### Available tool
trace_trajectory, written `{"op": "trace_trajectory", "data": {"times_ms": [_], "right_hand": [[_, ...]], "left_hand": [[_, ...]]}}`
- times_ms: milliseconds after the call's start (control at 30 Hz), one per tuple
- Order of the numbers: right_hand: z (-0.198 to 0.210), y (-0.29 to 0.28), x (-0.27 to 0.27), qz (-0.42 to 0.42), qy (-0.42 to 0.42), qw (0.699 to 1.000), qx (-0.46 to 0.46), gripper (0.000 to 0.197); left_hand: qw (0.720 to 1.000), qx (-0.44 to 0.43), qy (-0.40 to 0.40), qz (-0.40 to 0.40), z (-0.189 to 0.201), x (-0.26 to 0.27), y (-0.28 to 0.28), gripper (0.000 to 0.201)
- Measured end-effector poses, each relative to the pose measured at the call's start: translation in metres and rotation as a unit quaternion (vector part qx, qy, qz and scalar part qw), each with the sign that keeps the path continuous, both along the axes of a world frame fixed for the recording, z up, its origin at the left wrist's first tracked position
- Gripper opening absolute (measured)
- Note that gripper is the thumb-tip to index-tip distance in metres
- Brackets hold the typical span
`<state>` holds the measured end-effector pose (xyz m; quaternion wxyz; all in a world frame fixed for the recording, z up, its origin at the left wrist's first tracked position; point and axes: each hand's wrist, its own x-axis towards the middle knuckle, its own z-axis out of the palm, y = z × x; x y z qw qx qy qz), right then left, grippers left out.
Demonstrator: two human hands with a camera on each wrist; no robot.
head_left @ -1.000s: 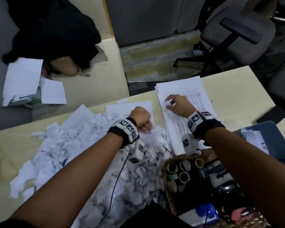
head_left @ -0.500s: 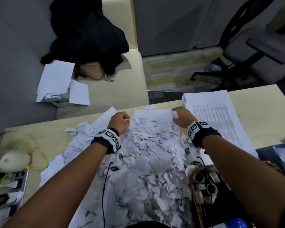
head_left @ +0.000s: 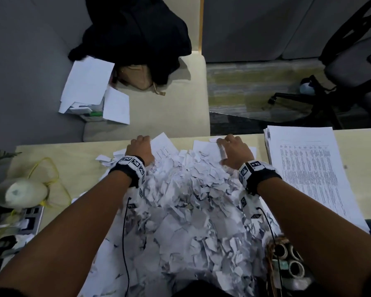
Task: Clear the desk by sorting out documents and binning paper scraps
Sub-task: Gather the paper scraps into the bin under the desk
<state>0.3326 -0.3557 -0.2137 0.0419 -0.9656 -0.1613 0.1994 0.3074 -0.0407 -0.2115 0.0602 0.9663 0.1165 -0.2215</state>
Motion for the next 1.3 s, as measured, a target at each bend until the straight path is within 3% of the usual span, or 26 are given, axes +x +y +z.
{"op": "trace_trajectory", "data": {"times_ms": [67,267,433,667,867,1000,1067,1167,1300], "right_hand": [[0.005,-0.001,0.002,-0.003,0.019,0.999,-0.025,0.073],[0.022,-0.007,-0.009,-0.031,0.064,0.997,-0.031,0.041],[0.056,-0.005,-0.029,-0.009,0.031,0.999,0.0,0.009],[0.107,0.011,-0.062,0.015,-0.002,1.0,-0.012,0.013],[0.153,0.026,-0.076,0.029,-0.029,0.999,-0.032,0.018],[0.182,0.032,-0.087,0.021,-0.039,0.999,-0.031,0.022],[0.196,0.034,-0.096,0.018,-0.04,0.998,-0.035,0.018],[0.212,0.036,-0.114,0.015,-0.055,0.998,-0.031,0.031],[0.221,0.036,-0.141,0.024,-0.073,0.996,-0.044,0.016]], "left_hand": [[1.0,0.004,0.014,-0.011,-0.001,0.0,-0.001,0.066],[1.0,0.012,0.014,0.0,0.002,0.001,0.004,0.062],[0.997,-0.062,-0.003,0.037,0.003,0.002,0.01,0.066],[0.997,0.018,0.066,0.043,0.014,-0.002,0.005,0.057],[0.995,-0.09,0.02,0.024,0.023,-0.014,0.003,0.028],[0.99,-0.131,-0.039,0.047,0.035,-0.028,0.007,0.042],[0.989,-0.135,-0.052,0.036,0.047,-0.037,0.005,0.04],[0.989,-0.135,-0.066,0.007,0.071,-0.05,0.002,0.011],[0.987,-0.106,-0.105,-0.064,0.099,-0.076,-0.001,0.017]]}}
